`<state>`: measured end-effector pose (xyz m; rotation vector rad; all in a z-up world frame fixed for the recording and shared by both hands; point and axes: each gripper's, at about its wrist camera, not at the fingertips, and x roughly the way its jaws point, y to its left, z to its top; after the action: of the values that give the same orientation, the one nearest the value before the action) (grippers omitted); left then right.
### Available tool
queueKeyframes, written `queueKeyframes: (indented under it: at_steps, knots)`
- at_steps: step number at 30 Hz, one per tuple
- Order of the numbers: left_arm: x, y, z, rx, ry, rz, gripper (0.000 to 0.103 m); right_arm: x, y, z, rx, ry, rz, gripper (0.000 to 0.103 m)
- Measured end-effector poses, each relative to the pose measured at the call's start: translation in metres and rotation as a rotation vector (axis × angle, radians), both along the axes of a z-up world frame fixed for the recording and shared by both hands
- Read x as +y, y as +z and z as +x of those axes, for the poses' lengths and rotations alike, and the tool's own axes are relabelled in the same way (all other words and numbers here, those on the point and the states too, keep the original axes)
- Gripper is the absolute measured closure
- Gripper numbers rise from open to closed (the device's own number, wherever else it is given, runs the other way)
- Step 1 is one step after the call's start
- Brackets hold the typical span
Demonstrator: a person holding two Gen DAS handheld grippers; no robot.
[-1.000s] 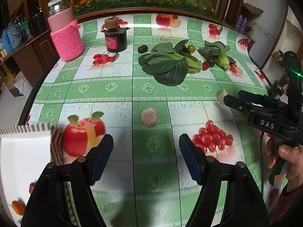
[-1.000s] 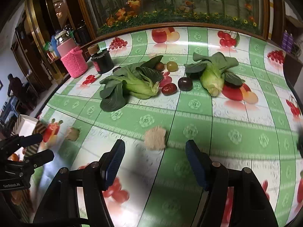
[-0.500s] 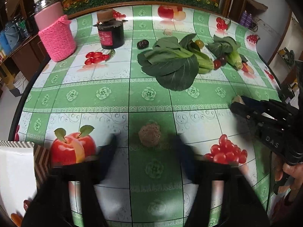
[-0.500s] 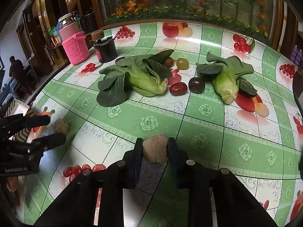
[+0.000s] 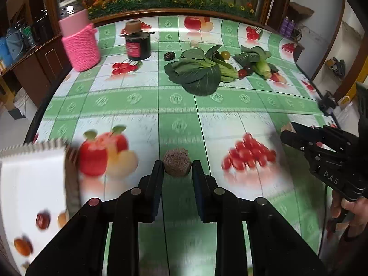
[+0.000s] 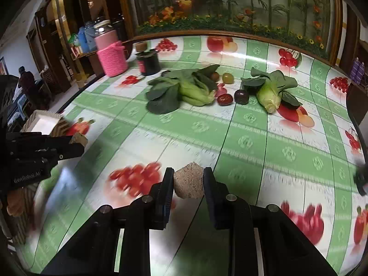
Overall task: Organize fruits
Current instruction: 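Close the left gripper on a tan rice cake piece while the right grasps another rice cake, then carry the rice cake in the left gripper into the tray while the right carries its rice cake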
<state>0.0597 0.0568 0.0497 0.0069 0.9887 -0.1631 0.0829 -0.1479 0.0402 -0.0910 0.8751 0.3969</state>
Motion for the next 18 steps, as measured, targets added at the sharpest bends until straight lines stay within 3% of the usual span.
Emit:
queueKeyframes:
  at_steps: [10,18]
  knots:
    - [0.037,0.015,-0.075,-0.019,0.060,-0.046,0.081,0.029,0.025,-0.071,-0.041,0.068,0.046,0.077]
    - [0.078,0.015,-0.119,-0.062,0.161,0.018,0.081,0.091,0.037,-0.113,-0.063,0.186,0.072,0.077]
